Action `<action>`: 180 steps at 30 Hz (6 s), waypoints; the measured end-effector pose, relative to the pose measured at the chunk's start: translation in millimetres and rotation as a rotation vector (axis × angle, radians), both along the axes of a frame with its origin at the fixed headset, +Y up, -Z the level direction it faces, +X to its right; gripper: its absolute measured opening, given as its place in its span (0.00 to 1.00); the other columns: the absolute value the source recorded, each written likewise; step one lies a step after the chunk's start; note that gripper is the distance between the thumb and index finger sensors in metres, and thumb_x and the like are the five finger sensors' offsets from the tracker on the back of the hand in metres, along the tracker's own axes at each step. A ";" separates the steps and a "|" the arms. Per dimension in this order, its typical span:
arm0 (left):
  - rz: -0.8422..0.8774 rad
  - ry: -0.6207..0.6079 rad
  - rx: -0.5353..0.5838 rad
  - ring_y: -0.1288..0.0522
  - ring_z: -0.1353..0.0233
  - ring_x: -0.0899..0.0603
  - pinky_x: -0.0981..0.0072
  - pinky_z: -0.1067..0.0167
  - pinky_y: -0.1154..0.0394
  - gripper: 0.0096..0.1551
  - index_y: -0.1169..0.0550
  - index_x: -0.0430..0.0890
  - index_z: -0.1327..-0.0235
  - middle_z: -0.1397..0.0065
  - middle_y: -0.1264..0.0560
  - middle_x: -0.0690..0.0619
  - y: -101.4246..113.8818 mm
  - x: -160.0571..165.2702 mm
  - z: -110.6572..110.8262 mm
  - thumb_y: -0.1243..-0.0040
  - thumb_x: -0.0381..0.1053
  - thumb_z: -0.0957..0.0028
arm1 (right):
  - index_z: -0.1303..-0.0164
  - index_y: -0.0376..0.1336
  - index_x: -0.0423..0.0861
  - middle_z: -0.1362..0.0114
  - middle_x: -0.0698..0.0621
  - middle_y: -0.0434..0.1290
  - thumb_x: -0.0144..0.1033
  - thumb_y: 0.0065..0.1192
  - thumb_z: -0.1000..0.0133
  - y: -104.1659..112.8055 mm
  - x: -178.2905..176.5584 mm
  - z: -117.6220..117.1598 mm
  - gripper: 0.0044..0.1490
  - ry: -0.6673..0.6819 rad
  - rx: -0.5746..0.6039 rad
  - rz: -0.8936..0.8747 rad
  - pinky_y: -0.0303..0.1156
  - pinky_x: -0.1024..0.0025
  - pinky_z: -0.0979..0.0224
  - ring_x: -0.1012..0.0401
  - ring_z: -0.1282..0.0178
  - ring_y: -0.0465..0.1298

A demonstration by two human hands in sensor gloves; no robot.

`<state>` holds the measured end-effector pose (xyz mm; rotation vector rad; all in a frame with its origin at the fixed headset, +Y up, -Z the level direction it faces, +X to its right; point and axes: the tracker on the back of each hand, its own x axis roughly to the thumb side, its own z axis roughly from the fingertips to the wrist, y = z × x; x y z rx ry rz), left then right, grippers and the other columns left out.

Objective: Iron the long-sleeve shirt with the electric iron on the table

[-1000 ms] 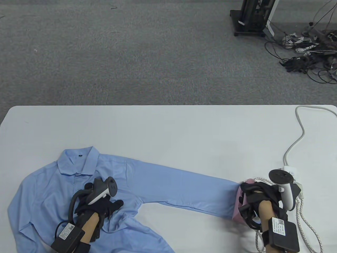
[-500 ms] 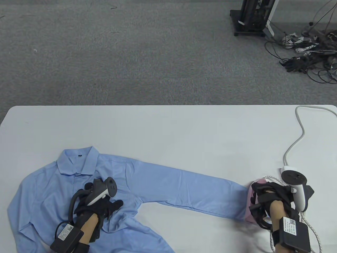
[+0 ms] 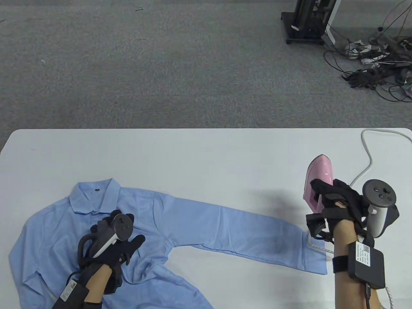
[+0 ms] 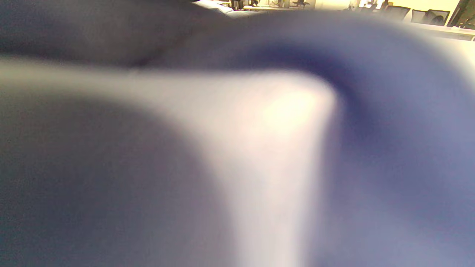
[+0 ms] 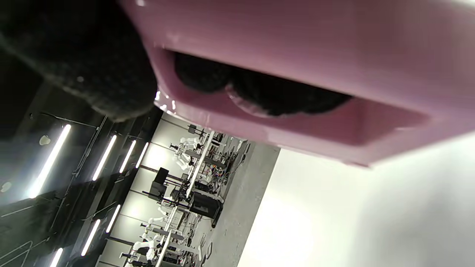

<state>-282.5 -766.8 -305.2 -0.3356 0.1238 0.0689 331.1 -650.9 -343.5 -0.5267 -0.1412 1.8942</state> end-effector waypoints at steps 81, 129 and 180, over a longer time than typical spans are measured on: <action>-0.140 0.227 0.435 0.62 0.15 0.36 0.31 0.25 0.68 0.46 0.49 0.66 0.27 0.16 0.62 0.54 55.5 -24.7 32.2 0.60 0.75 0.63 | 0.29 0.41 0.60 0.20 0.44 0.35 0.61 0.57 0.51 -137.5 -372.9 -55.9 0.46 0.940 -0.447 0.943 0.50 0.26 0.38 0.35 0.24 0.37; -0.066 0.180 -0.244 0.60 0.18 0.31 0.29 0.25 0.55 0.54 0.57 0.59 0.27 0.18 0.61 0.44 -27.6 -6.5 -6.6 0.64 0.80 0.66 | 0.27 0.36 0.50 0.22 0.41 0.29 0.58 0.51 0.50 -141.3 -214.0 -25.2 0.50 0.831 -0.561 0.710 0.39 0.35 0.30 0.38 0.24 0.30; -0.206 -0.080 -0.302 0.79 0.21 0.38 0.33 0.31 0.75 0.63 0.74 0.59 0.38 0.26 0.80 0.51 -28.0 63.9 40.9 0.58 0.81 0.70 | 0.31 0.26 0.49 0.25 0.42 0.23 0.56 0.51 0.53 -144.9 -238.8 17.3 0.55 1.034 -0.602 0.973 0.37 0.32 0.30 0.40 0.24 0.27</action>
